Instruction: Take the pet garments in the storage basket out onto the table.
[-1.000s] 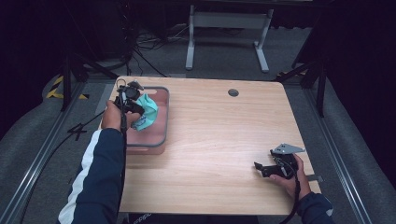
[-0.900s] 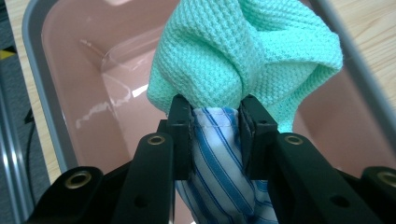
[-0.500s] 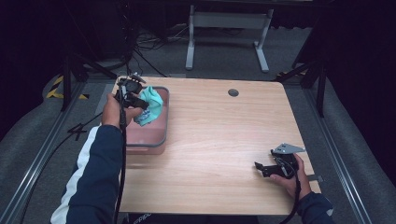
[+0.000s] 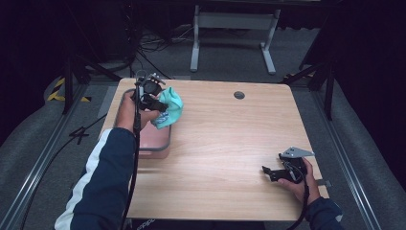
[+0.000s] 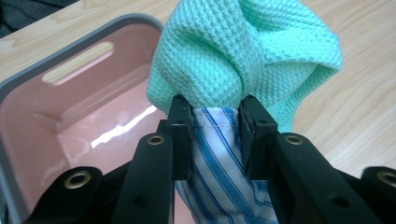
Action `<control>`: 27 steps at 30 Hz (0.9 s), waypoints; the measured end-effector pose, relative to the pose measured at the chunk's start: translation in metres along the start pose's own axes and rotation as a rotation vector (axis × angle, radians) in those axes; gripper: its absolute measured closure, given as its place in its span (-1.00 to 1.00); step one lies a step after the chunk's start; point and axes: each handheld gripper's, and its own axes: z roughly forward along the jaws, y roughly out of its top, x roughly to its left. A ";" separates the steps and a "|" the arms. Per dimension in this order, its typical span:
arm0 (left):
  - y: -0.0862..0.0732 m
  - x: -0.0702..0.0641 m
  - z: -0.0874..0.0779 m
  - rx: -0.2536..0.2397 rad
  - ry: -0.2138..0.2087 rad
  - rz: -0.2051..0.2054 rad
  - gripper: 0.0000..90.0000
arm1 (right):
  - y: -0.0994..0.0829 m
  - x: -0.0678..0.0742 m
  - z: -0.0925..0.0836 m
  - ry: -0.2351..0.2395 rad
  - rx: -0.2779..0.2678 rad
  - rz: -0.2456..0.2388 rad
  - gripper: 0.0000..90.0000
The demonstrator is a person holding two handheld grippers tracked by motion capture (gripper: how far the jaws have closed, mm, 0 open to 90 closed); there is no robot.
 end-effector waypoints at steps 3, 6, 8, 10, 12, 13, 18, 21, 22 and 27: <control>0.003 -0.005 -0.001 -0.006 -0.011 0.012 0.55 | 0.000 -0.001 0.000 -0.001 -0.002 0.003 -0.77; 0.008 -0.015 -0.002 -0.018 -0.023 0.034 0.55 | 0.000 -0.001 0.000 -0.001 -0.001 0.004 -0.77; 0.010 -0.019 -0.002 -0.023 -0.029 0.043 0.55 | 0.000 -0.001 0.000 -0.001 -0.001 0.004 -0.77; 0.013 -0.026 -0.002 -0.026 -0.042 0.060 0.55 | 0.000 -0.001 0.000 -0.001 -0.001 0.004 -0.77; 0.015 -0.032 0.000 -0.021 -0.053 0.071 0.55 | 0.000 -0.001 0.000 -0.001 -0.002 0.004 -0.77; 0.015 -0.032 0.000 -0.021 -0.053 0.071 0.55 | 0.000 -0.001 0.000 -0.001 -0.002 0.004 -0.77; 0.019 -0.048 0.009 -0.020 -0.085 0.099 0.55 | 0.000 -0.001 0.000 -0.002 -0.001 0.004 -0.77; 0.023 -0.064 0.018 -0.010 -0.110 0.121 0.55 | 0.000 -0.002 -0.001 -0.003 0.001 0.002 -0.77; 0.024 -0.068 0.022 -0.011 -0.117 0.121 0.55 | 0.000 -0.002 -0.001 -0.003 0.000 0.001 -0.77; 0.028 -0.083 0.033 0.012 -0.124 0.146 0.54 | 0.000 -0.002 0.000 -0.003 0.000 0.001 -0.77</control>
